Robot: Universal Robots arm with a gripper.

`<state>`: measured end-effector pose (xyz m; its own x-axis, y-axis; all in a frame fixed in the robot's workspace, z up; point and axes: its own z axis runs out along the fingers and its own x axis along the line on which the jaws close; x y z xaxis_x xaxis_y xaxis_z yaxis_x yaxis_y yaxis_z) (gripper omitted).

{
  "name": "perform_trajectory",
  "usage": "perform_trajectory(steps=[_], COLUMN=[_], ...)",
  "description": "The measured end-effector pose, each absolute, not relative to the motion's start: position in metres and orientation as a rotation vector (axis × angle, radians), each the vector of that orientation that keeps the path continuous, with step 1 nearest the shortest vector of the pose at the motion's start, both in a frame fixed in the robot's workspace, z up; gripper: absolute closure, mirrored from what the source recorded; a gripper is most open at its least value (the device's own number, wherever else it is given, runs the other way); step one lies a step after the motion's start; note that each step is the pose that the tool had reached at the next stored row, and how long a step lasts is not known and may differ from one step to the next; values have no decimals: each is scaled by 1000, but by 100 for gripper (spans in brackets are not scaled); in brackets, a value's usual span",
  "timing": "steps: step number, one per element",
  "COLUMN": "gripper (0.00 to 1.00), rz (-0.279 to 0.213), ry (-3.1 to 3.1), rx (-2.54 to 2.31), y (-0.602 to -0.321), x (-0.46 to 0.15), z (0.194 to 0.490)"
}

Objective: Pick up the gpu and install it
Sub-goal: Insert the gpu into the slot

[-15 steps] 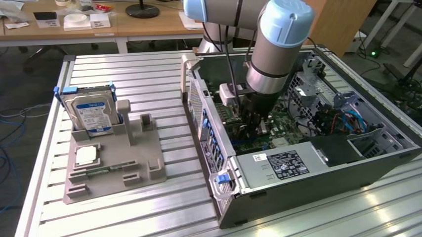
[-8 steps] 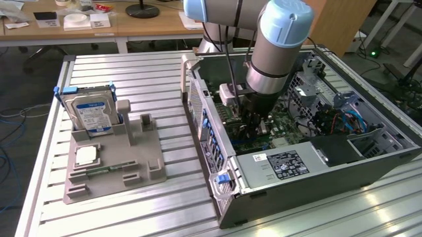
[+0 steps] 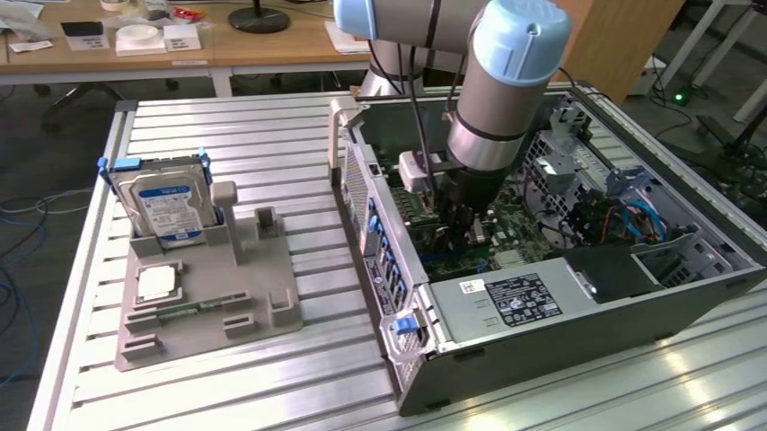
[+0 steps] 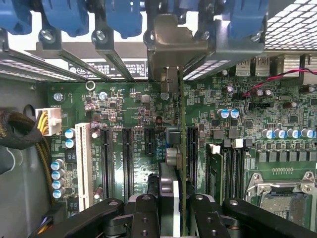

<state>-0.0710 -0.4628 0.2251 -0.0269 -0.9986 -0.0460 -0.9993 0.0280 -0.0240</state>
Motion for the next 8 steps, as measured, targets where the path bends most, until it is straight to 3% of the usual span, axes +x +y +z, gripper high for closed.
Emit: perform_trajectory(steps=[8], gripper=[72], rz=[23], ry=[2216], rx=[-2156], y=[-463], x=[-71], z=[225])
